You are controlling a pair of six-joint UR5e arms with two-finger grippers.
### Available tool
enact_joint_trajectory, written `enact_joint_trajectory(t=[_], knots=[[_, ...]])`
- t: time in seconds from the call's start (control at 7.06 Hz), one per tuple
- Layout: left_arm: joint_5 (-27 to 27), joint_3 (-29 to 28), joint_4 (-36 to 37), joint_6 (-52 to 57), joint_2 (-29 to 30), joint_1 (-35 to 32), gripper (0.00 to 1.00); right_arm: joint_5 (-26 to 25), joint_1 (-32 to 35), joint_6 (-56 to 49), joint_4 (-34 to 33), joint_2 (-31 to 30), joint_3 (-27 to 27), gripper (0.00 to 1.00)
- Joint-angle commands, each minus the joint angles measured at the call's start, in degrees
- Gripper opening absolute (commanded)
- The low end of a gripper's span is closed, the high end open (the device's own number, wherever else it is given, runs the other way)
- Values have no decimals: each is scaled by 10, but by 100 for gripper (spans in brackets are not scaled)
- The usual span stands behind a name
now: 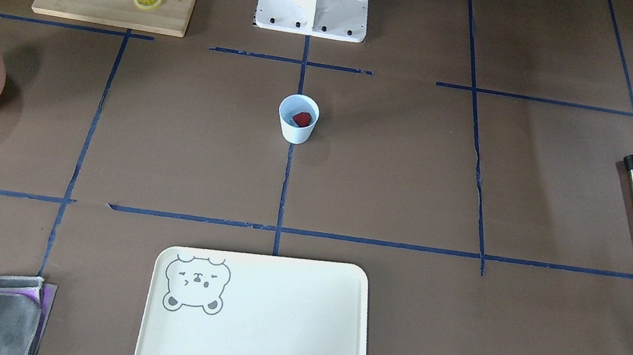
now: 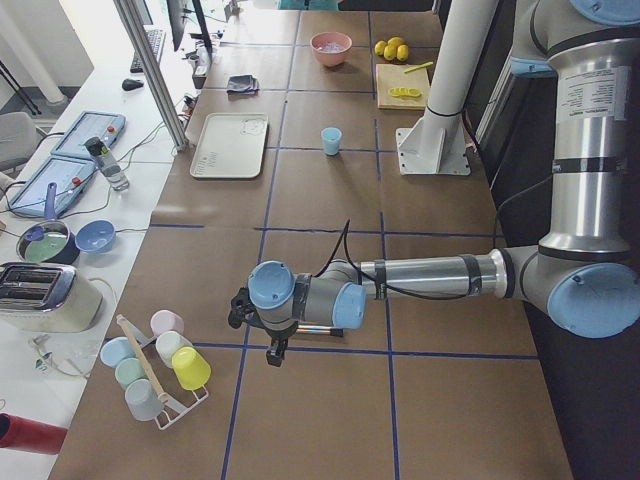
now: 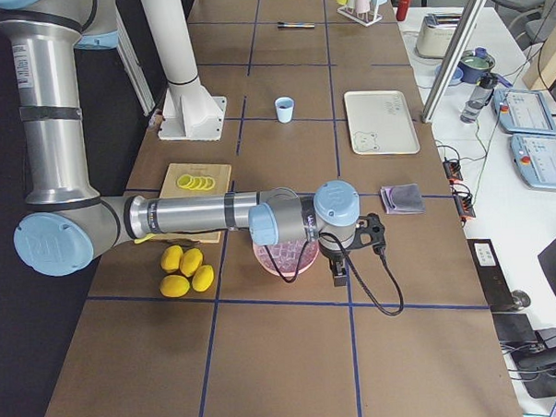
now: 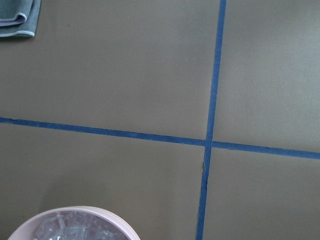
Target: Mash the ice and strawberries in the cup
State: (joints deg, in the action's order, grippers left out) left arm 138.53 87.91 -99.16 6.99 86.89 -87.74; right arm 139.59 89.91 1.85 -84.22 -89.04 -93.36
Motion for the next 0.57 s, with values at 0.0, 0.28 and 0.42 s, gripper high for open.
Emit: enact_joint_trajectory(t=[0.0, 0.28, 0.42], knots=[[0, 45, 124, 28, 5, -37, 100, 0, 0, 0, -2, -1, 1, 99], [-12, 69, 166, 25, 17, -46, 100, 0, 0, 0, -2, -4, 2, 99], [-12, 68, 165, 25, 17, -46, 100, 0, 0, 0, -2, -3, 6, 99]])
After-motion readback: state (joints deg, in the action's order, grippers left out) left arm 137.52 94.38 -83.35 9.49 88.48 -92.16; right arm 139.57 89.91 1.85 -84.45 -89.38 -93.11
